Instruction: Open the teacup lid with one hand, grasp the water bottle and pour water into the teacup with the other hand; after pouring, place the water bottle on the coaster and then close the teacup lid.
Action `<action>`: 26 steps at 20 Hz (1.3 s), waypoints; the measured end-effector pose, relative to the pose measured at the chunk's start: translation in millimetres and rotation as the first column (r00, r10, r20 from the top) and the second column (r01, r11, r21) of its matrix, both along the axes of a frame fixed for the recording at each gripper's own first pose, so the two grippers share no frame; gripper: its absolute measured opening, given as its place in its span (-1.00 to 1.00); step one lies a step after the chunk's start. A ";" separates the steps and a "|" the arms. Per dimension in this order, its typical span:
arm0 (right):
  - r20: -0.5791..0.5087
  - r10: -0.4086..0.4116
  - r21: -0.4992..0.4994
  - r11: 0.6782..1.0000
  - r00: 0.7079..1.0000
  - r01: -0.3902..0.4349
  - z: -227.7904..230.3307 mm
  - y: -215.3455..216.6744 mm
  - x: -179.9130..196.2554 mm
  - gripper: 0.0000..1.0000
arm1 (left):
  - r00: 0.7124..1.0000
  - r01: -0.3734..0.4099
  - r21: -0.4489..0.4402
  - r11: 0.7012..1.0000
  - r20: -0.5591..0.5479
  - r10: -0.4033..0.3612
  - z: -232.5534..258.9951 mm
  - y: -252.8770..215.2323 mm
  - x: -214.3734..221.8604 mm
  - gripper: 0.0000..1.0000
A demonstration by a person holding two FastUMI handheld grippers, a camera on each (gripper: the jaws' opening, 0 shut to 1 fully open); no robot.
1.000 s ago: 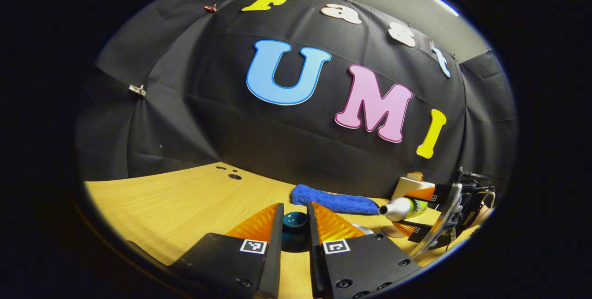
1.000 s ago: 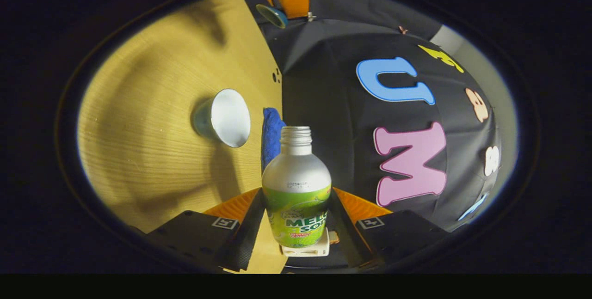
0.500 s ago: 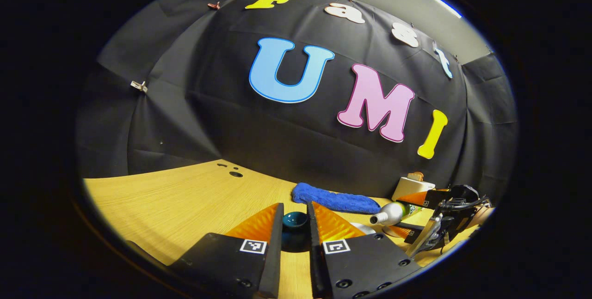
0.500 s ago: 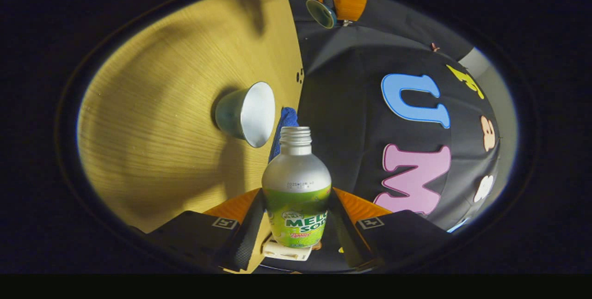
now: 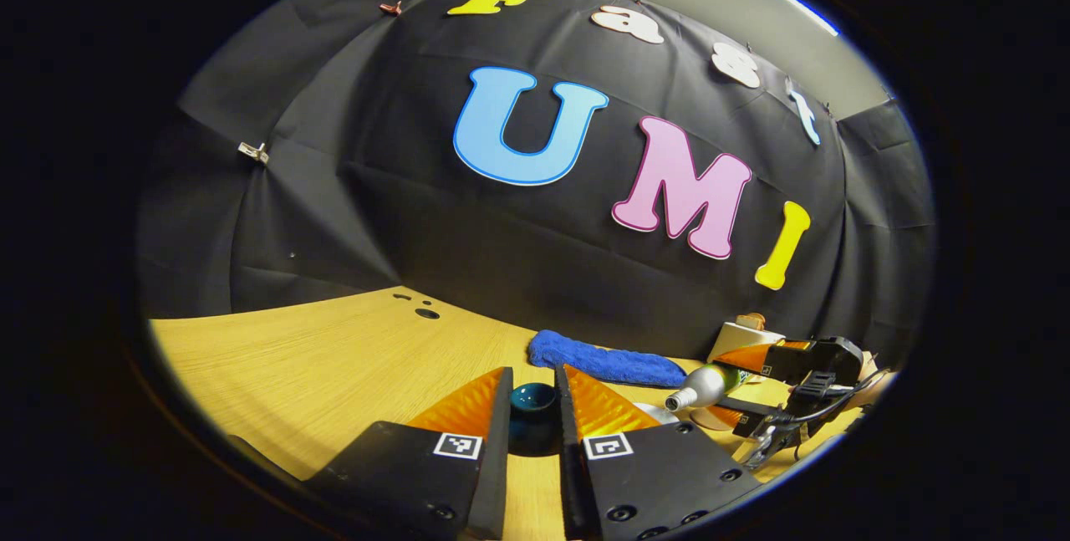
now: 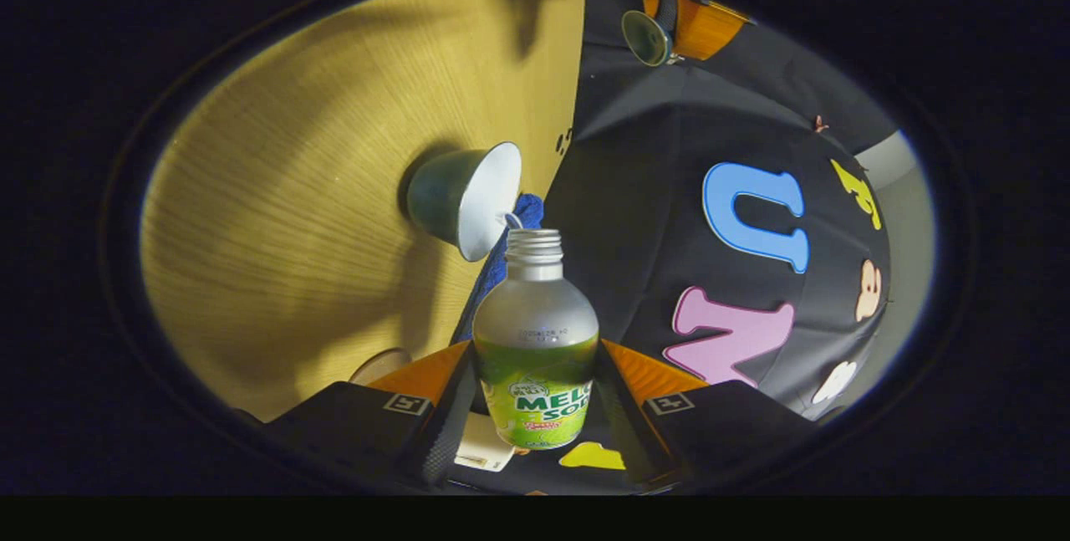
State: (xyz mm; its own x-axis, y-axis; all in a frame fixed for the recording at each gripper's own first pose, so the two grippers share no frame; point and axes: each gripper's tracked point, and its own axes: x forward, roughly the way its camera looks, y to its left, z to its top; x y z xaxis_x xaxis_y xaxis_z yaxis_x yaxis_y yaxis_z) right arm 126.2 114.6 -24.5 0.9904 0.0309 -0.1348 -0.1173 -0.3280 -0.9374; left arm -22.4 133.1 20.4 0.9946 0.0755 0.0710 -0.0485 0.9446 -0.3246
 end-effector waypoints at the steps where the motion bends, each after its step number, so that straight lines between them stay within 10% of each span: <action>1: 0.003 0.004 -0.016 1.000 1.000 -0.004 -1.8 2.0 -1.4 0.56 | 1.000 0.001 -0.003 1.000 -0.001 -0.001 -1.2 -0.3 -0.1 -0.41; 17: 0.101 0.088 -0.254 0.965 0.991 -0.060 15.7 9.2 0.1 0.55 | 1.000 0.010 -0.025 1.000 -0.003 -0.011 -2.4 -0.1 0.7 -0.41; 26: 0.189 0.204 -0.449 0.888 0.961 -0.100 39.9 19.6 3.8 0.55 | 1.000 0.013 -0.028 1.000 0.003 -0.013 -0.9 1.8 -0.9 -0.41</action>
State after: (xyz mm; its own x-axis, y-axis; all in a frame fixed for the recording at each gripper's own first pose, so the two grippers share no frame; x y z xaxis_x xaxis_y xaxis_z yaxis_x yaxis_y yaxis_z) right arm 130.0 134.3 15.4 0.9833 0.1736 0.0556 0.1631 -0.7020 -0.6932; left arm -23.3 134.9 19.5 0.9953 0.0644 0.0716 -0.0353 0.9356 -0.3512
